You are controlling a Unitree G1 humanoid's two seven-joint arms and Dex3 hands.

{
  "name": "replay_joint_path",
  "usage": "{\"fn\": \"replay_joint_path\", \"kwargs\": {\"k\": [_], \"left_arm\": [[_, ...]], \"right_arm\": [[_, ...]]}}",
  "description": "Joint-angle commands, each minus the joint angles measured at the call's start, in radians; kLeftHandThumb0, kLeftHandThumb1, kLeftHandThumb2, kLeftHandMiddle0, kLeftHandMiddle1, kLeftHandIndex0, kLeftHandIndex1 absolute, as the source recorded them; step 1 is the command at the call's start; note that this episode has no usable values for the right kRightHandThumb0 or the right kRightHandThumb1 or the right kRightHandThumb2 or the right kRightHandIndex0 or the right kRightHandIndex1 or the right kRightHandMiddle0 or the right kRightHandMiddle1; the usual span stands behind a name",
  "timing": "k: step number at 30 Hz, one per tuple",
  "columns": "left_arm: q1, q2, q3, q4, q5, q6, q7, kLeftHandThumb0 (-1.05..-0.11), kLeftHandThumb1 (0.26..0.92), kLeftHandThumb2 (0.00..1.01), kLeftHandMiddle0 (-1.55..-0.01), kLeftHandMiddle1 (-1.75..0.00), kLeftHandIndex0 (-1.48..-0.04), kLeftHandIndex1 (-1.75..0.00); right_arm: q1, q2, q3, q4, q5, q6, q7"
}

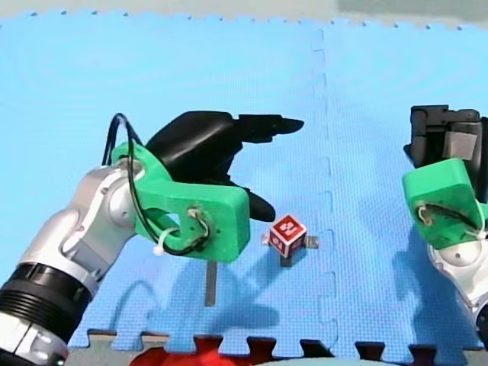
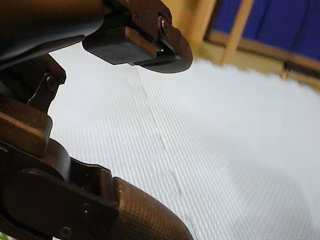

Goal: Stack cube left

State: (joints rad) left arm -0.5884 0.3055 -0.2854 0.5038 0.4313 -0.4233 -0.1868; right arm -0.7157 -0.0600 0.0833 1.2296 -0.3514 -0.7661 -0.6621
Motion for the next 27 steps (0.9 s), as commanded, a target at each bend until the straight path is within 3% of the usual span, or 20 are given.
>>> {"fn": "replay_joint_path", "kwargs": {"k": [1,6,12,16,21,27], "left_arm": [[0.018,0.028,0.040,0.002,-0.032,0.005,0.004,-1.048,0.878,0.02,-0.73,-1.75,-0.52,-0.05],[0.023,0.046,0.047,0.038,-0.009,0.047,0.040,-1.048,0.879,0.01,-0.77,-1.75,-0.55,-0.05],[0.001,0.052,0.039,0.156,0.019,0.001,0.112,-1.048,0.862,0.00,-0.81,-1.75,-0.58,-0.05],[-0.005,0.041,0.043,0.182,0.016,0.015,0.134,-1.048,0.854,0.00,-0.85,-1.75,-0.62,-0.05],[-0.021,0.019,0.054,0.250,-0.006,-0.020,0.176,-1.048,0.833,0.00,-0.86,-1.75,-0.68,-0.07],[-0.081,-0.030,0.093,0.489,-0.086,-0.163,0.185,-1.048,0.826,0.00,-0.88,-1.75,-0.64,-0.03]], "right_arm": [[0.002,-0.004,-0.007,0.002,0.010,0.002,0.005],[0.004,-0.005,-0.008,-0.001,0.017,-0.004,0.012],[0.008,-0.007,-0.008,0.000,0.018,-0.009,0.017],[0.012,-0.012,-0.009,-0.001,0.018,-0.015,0.020],[0.018,-0.018,-0.008,-0.002,0.017,-0.022,0.021],[0.027,-0.029,-0.004,-0.007,0.009,-0.029,0.012]]}}
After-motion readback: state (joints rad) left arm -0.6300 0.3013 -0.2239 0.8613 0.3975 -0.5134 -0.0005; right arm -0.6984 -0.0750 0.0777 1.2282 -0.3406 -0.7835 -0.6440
